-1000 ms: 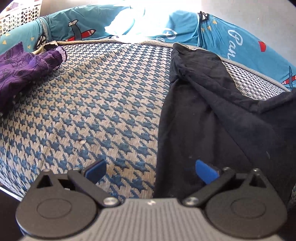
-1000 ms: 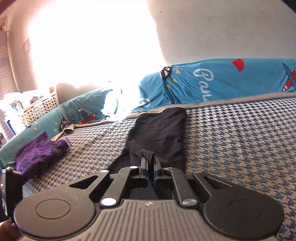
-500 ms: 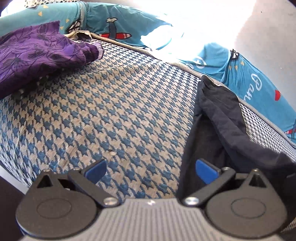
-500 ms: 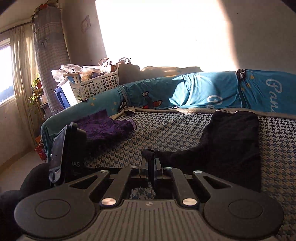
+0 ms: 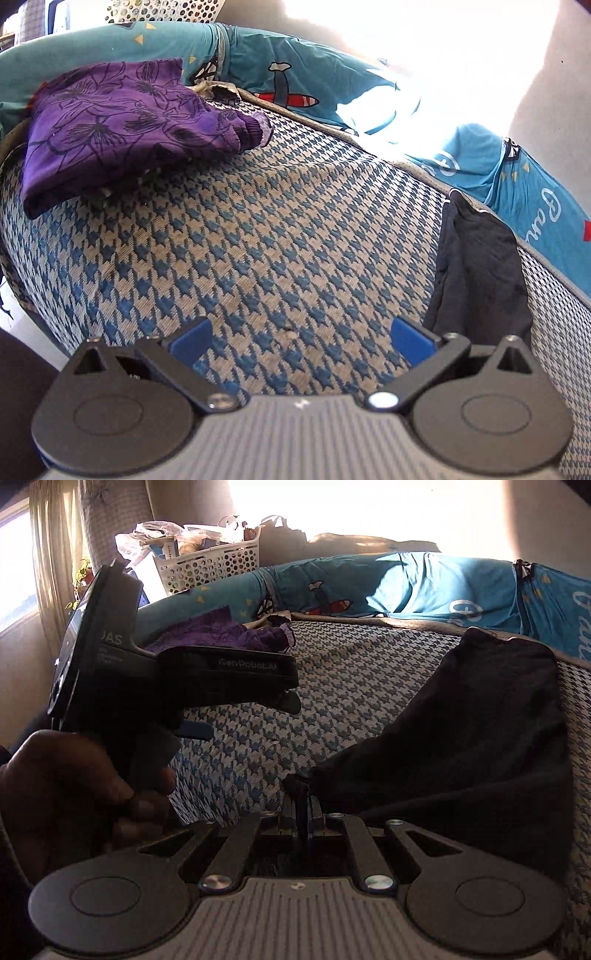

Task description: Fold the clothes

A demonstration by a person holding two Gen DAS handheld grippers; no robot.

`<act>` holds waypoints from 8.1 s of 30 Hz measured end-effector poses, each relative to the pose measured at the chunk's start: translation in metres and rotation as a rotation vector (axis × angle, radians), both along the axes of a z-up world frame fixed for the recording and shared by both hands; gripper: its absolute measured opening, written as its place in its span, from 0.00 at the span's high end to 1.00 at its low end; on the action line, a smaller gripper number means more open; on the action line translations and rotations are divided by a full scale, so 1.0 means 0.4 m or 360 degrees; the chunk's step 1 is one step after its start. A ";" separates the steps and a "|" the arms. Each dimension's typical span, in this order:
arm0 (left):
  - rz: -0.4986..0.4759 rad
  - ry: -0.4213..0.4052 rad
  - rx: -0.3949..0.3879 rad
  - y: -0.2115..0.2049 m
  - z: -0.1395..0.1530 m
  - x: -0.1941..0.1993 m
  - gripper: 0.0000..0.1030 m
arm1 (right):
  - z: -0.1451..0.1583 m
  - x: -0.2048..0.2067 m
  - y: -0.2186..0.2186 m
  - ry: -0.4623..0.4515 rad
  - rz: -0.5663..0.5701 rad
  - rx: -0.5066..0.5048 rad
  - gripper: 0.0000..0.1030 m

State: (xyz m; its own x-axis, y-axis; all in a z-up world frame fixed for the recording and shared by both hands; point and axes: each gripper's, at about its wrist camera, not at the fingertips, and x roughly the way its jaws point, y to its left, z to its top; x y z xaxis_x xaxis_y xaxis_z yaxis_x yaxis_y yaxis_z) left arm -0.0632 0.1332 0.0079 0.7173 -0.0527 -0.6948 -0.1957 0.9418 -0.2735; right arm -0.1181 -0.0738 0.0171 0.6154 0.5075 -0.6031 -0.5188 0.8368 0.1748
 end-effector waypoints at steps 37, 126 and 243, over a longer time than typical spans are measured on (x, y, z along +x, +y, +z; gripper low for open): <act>-0.0319 -0.0006 0.0196 -0.178 -0.016 -0.005 0.00 | -0.003 -0.127 -0.337 0.0341 -0.0803 0.0041 0.76; -0.0213 0.0067 0.0395 -0.204 -0.087 0.006 0.00 | -0.051 -0.004 -0.225 0.0126 -0.0700 -0.0120 0.81; -0.0477 0.0165 0.0500 -0.351 -0.039 0.433 0.00 | -0.001 0.643 -0.554 0.0337 -0.0691 0.0312 0.63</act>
State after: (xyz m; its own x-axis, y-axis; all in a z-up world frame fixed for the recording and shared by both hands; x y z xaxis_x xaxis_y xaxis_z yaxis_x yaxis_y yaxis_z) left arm 0.1102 -0.0073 -0.0079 0.6281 -0.0223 -0.7778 0.0869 0.9953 0.0417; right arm 0.1391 -0.2952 0.0168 0.6693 0.3484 -0.6563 -0.0676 0.9082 0.4131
